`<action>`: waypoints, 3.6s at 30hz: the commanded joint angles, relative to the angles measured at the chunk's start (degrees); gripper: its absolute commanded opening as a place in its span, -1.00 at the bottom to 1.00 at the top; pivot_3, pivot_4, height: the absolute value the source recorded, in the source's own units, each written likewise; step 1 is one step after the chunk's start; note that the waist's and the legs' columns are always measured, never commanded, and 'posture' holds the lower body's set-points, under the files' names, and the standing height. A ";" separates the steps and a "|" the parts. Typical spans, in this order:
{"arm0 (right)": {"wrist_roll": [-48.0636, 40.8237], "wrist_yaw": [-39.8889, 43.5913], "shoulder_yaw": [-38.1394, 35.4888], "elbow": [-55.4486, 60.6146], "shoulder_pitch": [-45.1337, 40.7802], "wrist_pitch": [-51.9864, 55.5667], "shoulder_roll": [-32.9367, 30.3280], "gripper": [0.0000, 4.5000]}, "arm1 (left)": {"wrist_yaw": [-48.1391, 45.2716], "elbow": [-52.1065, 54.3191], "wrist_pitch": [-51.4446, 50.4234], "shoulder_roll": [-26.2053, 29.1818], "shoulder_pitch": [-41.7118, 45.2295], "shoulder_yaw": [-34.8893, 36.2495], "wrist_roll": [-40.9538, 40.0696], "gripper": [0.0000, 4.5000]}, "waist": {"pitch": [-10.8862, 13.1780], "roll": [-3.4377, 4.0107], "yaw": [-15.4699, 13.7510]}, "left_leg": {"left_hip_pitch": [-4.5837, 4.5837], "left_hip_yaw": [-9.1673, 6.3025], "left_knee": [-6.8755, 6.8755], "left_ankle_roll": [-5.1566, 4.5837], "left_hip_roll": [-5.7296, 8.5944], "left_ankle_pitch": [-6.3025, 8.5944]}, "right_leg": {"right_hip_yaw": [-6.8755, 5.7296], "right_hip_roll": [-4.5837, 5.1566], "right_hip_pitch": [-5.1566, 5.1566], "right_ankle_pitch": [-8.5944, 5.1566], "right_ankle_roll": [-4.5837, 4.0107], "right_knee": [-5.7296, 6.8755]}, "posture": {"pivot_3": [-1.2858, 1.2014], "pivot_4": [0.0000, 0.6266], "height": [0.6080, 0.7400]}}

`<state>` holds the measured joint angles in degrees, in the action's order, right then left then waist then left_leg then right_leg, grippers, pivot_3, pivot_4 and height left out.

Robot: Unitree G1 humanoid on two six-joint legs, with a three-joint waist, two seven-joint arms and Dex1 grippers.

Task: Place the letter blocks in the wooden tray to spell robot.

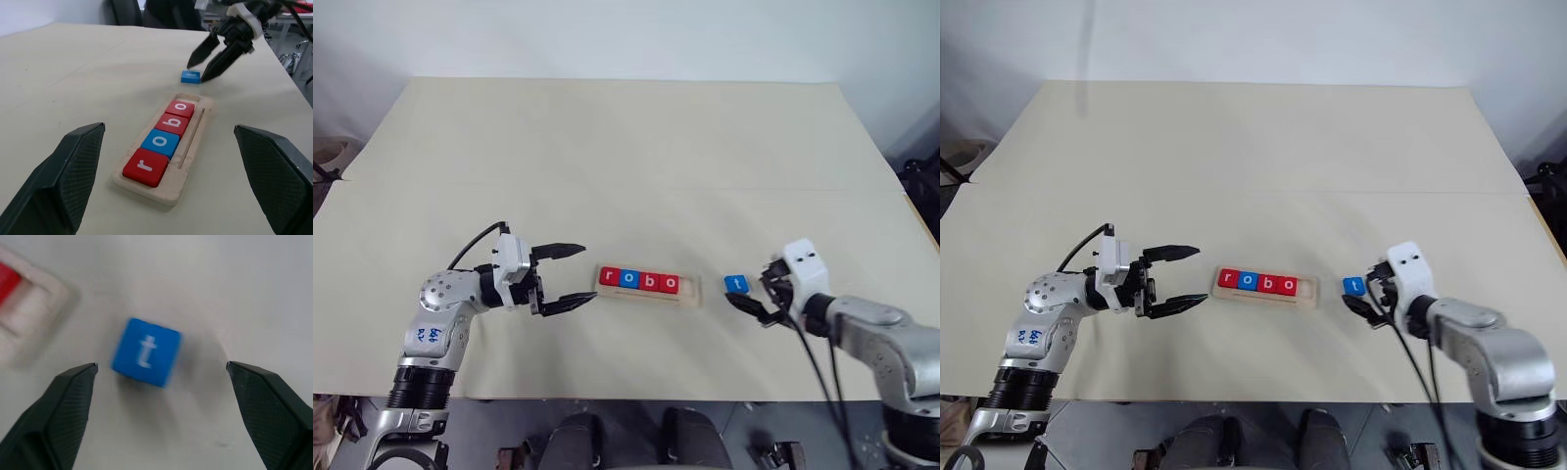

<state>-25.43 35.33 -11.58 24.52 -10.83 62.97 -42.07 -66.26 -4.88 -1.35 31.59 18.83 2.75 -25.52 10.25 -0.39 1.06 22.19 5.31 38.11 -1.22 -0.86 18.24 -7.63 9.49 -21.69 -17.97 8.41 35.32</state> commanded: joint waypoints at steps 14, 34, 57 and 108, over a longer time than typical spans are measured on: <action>14.45 47.62 16.89 -47.96 -19.52 -64.46 -9.32 0.98 | -2.58 5.59 0.06 1.57 -2.73 0.39 -1.56 1.00 | 0.03 -0.03 0.16 | -0.03 -0.01 0.14 0.02 -0.02 -0.01 | -0.05 0.00 0.11 0.02 0.03 -0.02 | 0.03 -0.52 1.00; 17.69 49.99 19.31 -57.31 -25.96 -68.64 -2.83 -0.35 | -0.43 6.71 0.15 0.95 -3.43 0.88 -1.19 1.00 | 0.04 -0.02 0.37 | -0.03 -0.06 0.21 0.03 -0.06 -0.02 | -0.12 0.00 0.18 0.02 0.03 0.02 | 0.03 -0.52 1.00; 15.23 37.07 22.88 -27.77 -21.46 -41.60 0.37 -0.35 | -0.09 6.51 -0.12 1.07 -3.41 0.88 -1.00 1.00 | 0.04 -0.01 -0.98 | 0.01 -0.06 0.33 0.03 -0.02 -0.01 | -0.08 0.01 0.15 0.02 0.04 0.05 | 0.03 -0.52 1.00; 10.56 36.92 15.68 -24.89 -15.97 -41.98 -3.93 -0.99 | 0.52 6.07 0.14 1.76 -3.85 1.56 -0.85 1.00 | 0.04 -0.01 -1.13 | 0.03 -0.06 0.39 0.03 -0.03 -0.01 | -0.09 0.01 0.15 0.02 0.04 0.08 | 0.03 -0.52 1.00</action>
<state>-12.38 72.21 8.79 -3.22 -27.26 21.40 -44.03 -65.61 -0.47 -1.78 32.43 15.36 3.15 -25.92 10.28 -0.40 -0.07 22.23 5.24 38.50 -1.20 -0.89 18.23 -7.73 9.50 -21.55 -17.94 8.46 35.40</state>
